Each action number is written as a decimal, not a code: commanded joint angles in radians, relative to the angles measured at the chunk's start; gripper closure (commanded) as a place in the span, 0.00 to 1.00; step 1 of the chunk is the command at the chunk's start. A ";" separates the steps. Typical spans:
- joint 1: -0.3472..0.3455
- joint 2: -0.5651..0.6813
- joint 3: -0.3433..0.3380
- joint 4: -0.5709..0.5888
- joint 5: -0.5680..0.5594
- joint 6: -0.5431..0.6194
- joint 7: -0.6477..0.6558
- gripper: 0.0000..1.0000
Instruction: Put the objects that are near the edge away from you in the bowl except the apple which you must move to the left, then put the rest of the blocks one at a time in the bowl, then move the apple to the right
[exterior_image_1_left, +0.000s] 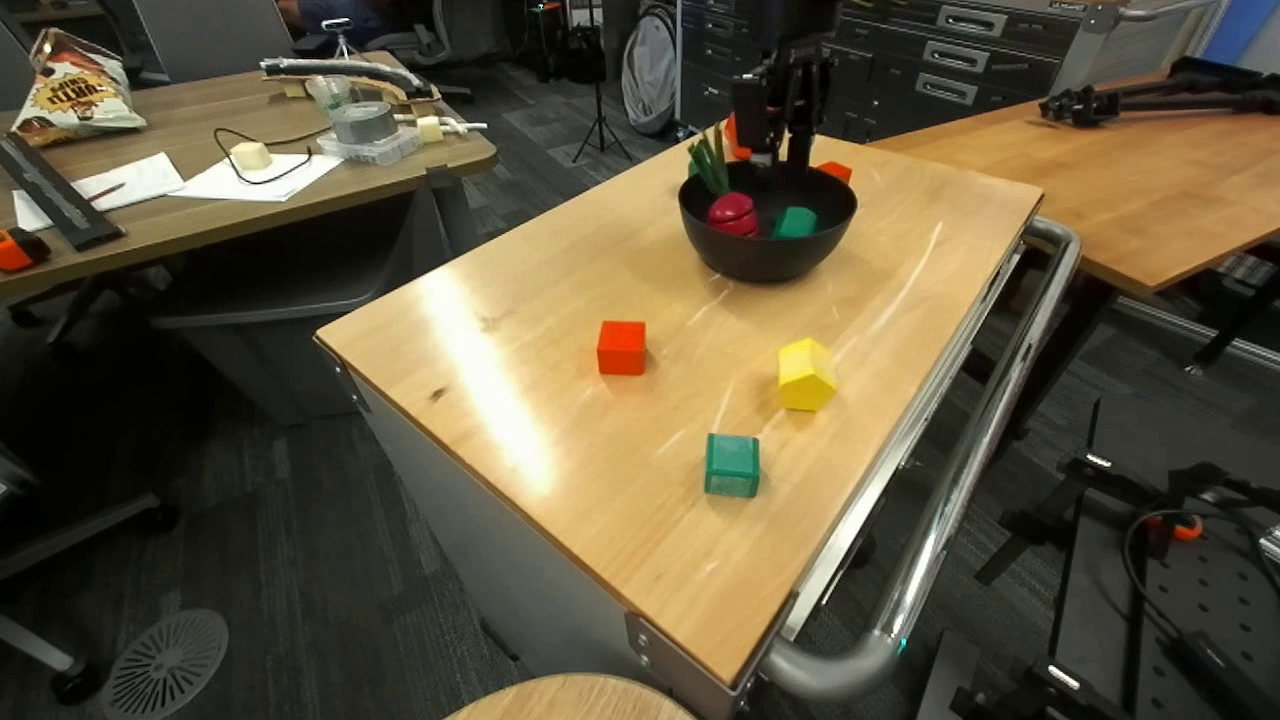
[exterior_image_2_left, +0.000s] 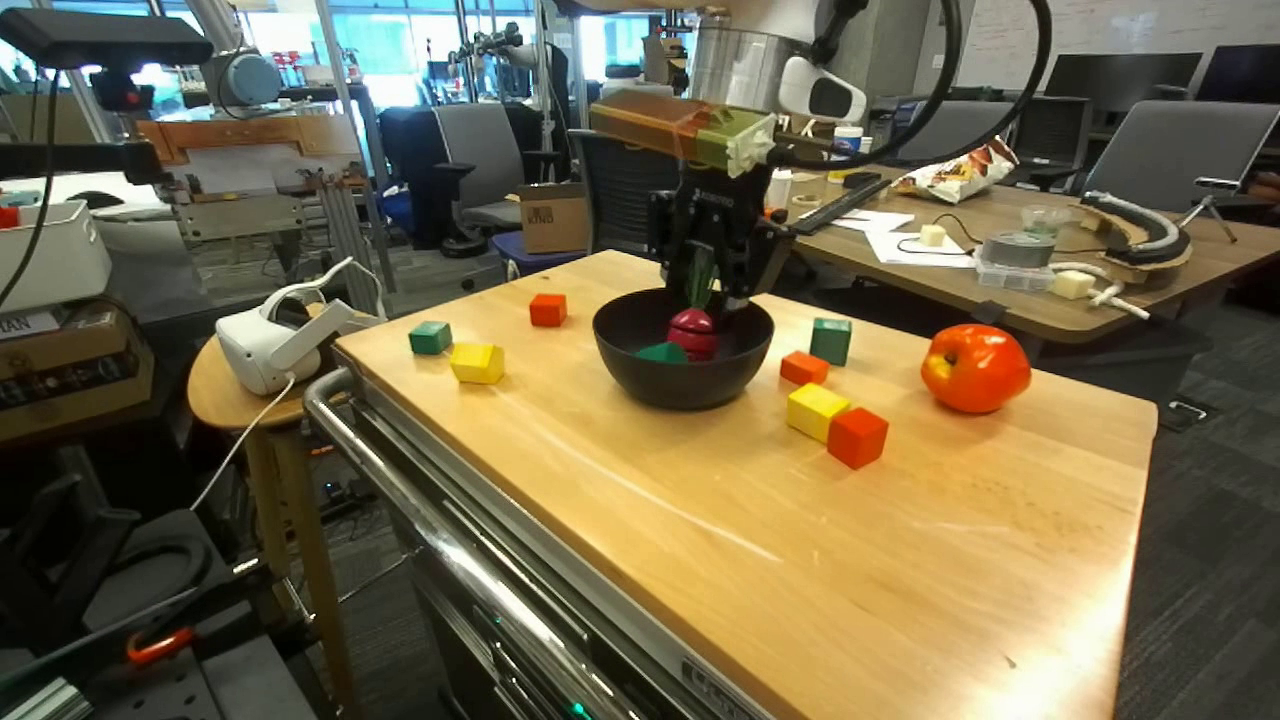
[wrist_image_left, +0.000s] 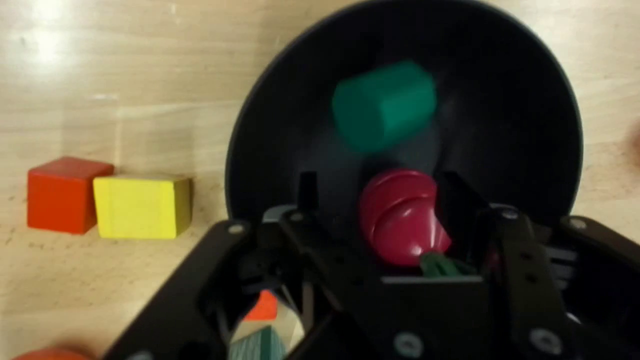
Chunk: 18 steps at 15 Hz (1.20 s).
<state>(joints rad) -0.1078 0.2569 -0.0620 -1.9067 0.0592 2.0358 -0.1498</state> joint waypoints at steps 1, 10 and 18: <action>0.003 -0.069 0.005 -0.026 -0.003 0.151 -0.026 0.06; 0.018 0.058 0.021 0.107 -0.014 0.427 0.016 0.00; 0.017 0.060 -0.002 0.085 -0.083 0.405 0.019 0.00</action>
<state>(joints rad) -0.0916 0.2853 -0.0527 -1.8498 0.0041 2.4523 -0.1507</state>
